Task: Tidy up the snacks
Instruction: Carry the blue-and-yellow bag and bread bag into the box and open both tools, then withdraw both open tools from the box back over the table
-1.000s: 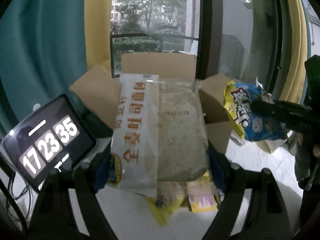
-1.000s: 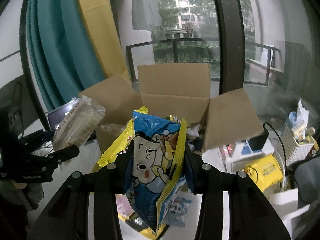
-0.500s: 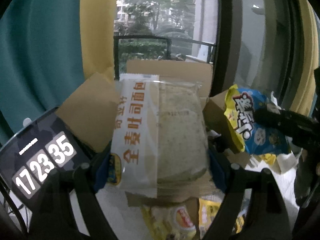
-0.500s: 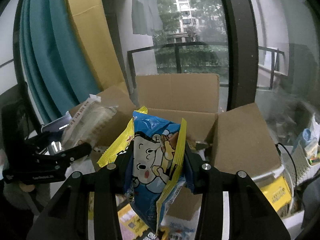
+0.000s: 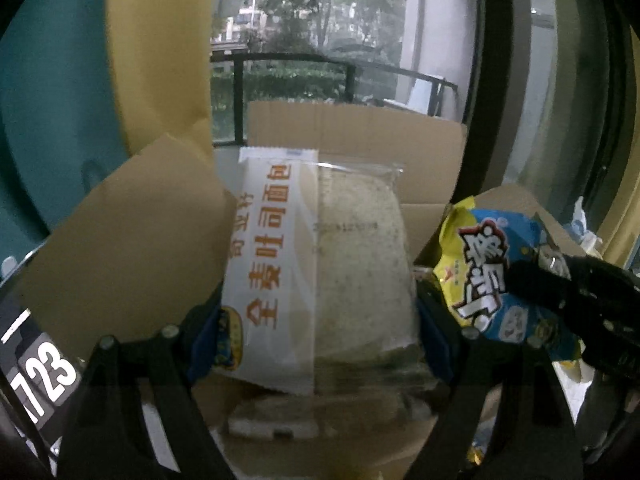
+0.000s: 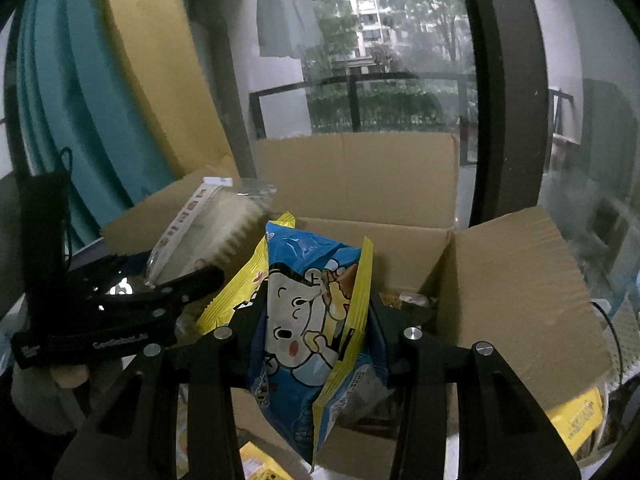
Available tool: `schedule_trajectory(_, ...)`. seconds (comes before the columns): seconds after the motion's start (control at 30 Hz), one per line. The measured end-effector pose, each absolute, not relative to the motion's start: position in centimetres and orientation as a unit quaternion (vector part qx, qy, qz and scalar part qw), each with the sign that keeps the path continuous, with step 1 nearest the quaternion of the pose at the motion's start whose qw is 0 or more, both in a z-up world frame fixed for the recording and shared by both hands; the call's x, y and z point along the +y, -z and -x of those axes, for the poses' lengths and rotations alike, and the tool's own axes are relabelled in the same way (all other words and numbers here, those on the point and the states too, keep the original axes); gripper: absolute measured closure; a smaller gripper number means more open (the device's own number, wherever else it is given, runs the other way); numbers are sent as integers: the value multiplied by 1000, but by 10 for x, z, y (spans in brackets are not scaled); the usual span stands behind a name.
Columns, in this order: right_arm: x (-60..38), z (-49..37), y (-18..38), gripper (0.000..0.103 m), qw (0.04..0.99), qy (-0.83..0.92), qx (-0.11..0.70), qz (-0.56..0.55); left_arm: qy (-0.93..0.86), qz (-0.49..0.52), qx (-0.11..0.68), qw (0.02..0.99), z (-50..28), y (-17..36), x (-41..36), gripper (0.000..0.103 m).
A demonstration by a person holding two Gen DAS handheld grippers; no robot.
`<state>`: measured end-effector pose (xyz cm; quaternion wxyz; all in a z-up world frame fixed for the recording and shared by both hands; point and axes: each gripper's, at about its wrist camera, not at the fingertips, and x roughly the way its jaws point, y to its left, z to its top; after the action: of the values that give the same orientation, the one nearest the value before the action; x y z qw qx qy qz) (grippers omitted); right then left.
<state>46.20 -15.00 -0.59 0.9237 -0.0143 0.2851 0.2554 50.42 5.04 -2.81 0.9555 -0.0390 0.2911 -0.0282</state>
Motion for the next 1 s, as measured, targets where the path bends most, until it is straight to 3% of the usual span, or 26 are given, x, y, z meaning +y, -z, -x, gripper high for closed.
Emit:
schedule_trajectory(0.5,-135,-488,34,58,911,-236,337,21,15,-17,335,942,-528,43,30,16)
schedule_trajectory(0.57,-133,-488,38,56,907,-235,348,23,5,-22,338,941,-533,44,31,16)
schedule_trajectory(0.73,-137,-490,38,34,906,-223,359,21,0,-18,333,943,-528,38,34,15)
schedule_trajectory(1.0,-143,-491,30,32,911,-219,348,28,2,-7,306,952,-513,18,41,14)
